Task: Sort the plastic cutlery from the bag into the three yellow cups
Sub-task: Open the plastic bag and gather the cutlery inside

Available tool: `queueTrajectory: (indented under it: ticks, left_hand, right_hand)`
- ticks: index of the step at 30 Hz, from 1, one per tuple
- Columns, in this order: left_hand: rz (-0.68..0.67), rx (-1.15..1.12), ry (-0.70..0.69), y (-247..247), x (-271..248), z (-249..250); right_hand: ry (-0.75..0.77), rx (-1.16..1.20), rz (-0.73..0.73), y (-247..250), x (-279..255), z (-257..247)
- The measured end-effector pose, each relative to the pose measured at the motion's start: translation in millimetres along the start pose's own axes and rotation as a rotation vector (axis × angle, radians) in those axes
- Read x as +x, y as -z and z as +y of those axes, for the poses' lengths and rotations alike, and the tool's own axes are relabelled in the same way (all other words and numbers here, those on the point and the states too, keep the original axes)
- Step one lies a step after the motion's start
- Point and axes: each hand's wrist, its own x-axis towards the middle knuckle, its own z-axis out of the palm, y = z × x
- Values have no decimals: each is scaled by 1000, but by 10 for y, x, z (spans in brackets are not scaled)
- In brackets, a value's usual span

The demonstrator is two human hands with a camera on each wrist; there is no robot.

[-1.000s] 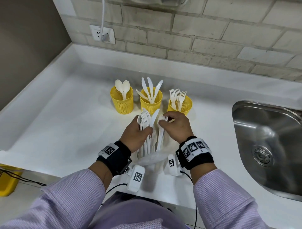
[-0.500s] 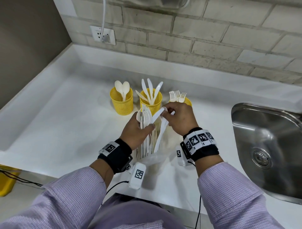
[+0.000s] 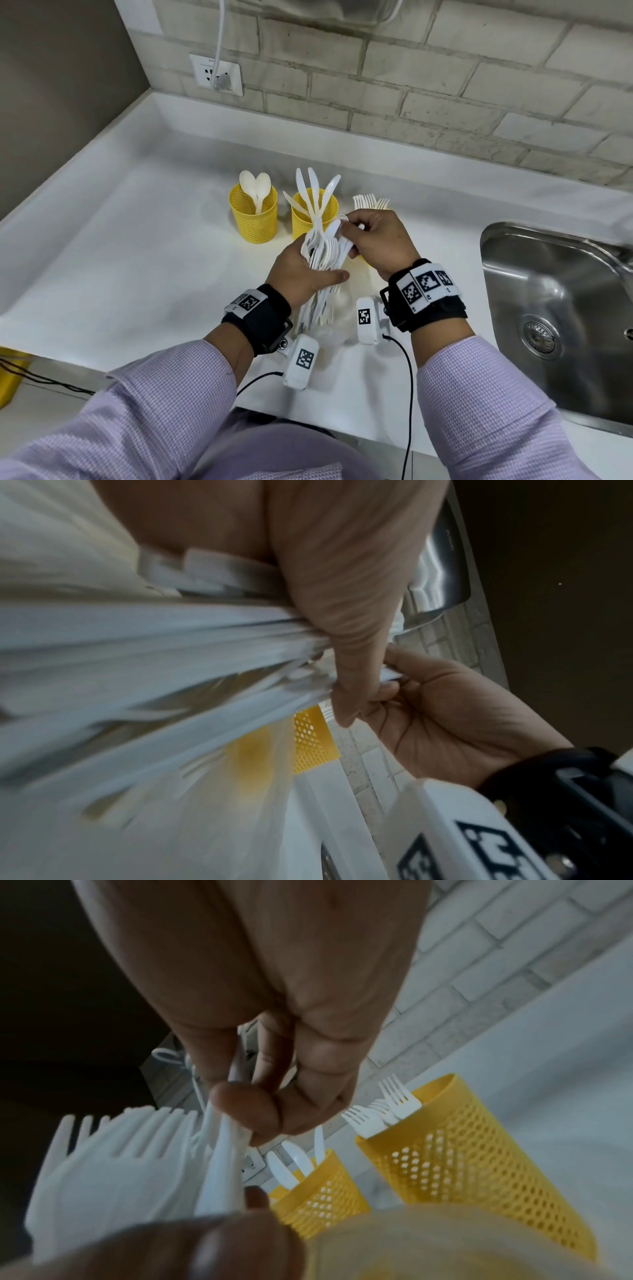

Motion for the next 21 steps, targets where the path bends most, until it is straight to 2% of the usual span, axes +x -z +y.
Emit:
queueTrajectory:
  ticks: [6, 8, 12, 16, 21]
  left_hand:
    - [-24, 7, 21, -20, 22, 1]
    - [-6, -22, -7, 4, 30, 16]
    - [10, -101, -76, 45, 50, 85]
    - [23, -158, -137, 96, 82, 180]
    - [12, -278, -136, 161, 86, 436]
  right_hand:
    - [-190, 504, -80, 11, -108, -115]
    - [-226, 604, -79, 46, -129, -118]
    - [-227, 455, -29, -6, -216, 53]
    - [-187, 358, -104, -147, -393, 238]
    - [-58, 245, -196, -288, -513, 312]
